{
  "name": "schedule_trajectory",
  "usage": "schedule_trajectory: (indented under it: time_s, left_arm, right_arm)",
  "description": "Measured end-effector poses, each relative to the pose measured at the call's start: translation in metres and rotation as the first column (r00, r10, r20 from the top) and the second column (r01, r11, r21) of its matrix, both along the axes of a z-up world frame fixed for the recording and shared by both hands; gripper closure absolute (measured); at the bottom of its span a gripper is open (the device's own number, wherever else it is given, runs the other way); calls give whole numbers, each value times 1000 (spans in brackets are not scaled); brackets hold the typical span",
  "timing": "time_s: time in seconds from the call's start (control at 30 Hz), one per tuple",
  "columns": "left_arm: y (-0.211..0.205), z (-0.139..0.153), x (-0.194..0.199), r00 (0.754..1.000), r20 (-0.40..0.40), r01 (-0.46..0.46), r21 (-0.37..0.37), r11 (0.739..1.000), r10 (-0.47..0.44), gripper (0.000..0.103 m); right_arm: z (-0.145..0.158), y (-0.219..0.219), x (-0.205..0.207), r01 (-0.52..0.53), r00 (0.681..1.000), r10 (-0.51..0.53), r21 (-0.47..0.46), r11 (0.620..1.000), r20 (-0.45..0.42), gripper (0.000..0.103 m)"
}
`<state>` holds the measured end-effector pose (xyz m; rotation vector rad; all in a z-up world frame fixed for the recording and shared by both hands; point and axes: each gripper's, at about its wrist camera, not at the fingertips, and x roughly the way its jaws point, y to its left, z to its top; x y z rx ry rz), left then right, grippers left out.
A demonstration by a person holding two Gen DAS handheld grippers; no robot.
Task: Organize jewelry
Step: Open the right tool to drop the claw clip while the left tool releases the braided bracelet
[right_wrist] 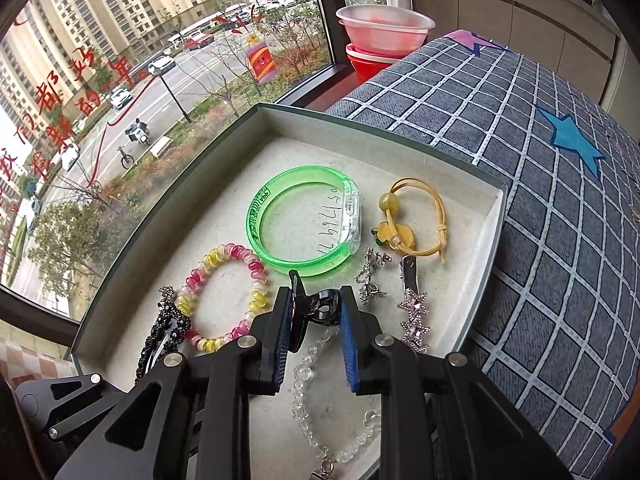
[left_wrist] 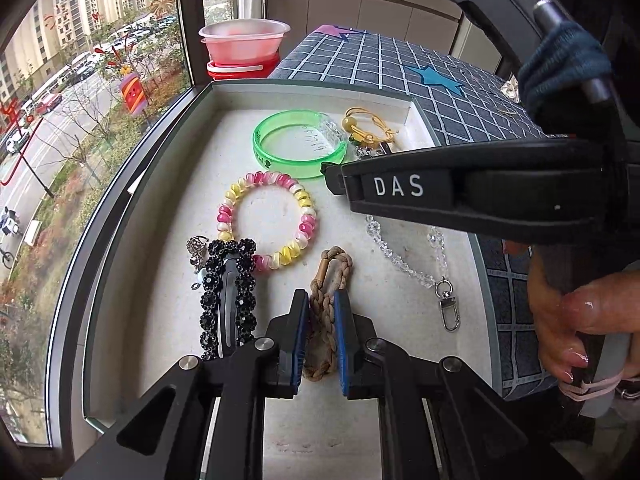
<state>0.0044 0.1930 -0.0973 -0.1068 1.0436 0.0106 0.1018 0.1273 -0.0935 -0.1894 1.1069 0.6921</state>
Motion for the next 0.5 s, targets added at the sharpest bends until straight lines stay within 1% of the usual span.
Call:
schedule_trajectory:
  time_s: [0.13, 0.2, 0.3, 0.33, 0.37, 0.4, 0.47, 0.5]
  left_arm:
    - [0, 1, 0, 1000, -5, -7, 0, 1000, 7, 83]
    - [0, 1, 0, 1000, -9, -11, -3, 1000, 11, 83]
    - [0, 2, 1, 1000, -9, -17, 7, 1000, 17, 83]
    - [-1, 2, 1, 1000, -9, -18, 8, 1000, 18, 83]
    - [0, 2, 1, 1000, -10, -20, 8, 1000, 20, 83]
    - [0, 3, 0, 1000, -8, -23, 8, 1000, 23, 83]
    - [0, 5, 1, 1000, -1, -29, 12, 1000, 29, 83]
    - [0, 6, 1, 999, 3, -32, 17, 999, 32, 83]
  right_arm:
    - [-1, 4, -1, -12, 1000, 12, -25, 1000, 7, 76]
    - [-3, 6, -2, -12, 1000, 12, -33, 999, 0, 73]
    - [-2, 6, -2, -12, 1000, 12, -32, 999, -2, 72]
    - [-2, 6, -2, -12, 1000, 12, -34, 999, -4, 69]
    - [-2, 6, -2, -12, 1000, 11, -35, 999, -6, 65]
    - [-2, 6, -2, -11, 1000, 11, -36, 999, -7, 58]
    - [-2, 4, -1, -6, 1000, 6, -34, 999, -10, 53]
    - [-1, 3, -2, -4, 1000, 4, -28, 1000, -12, 53]
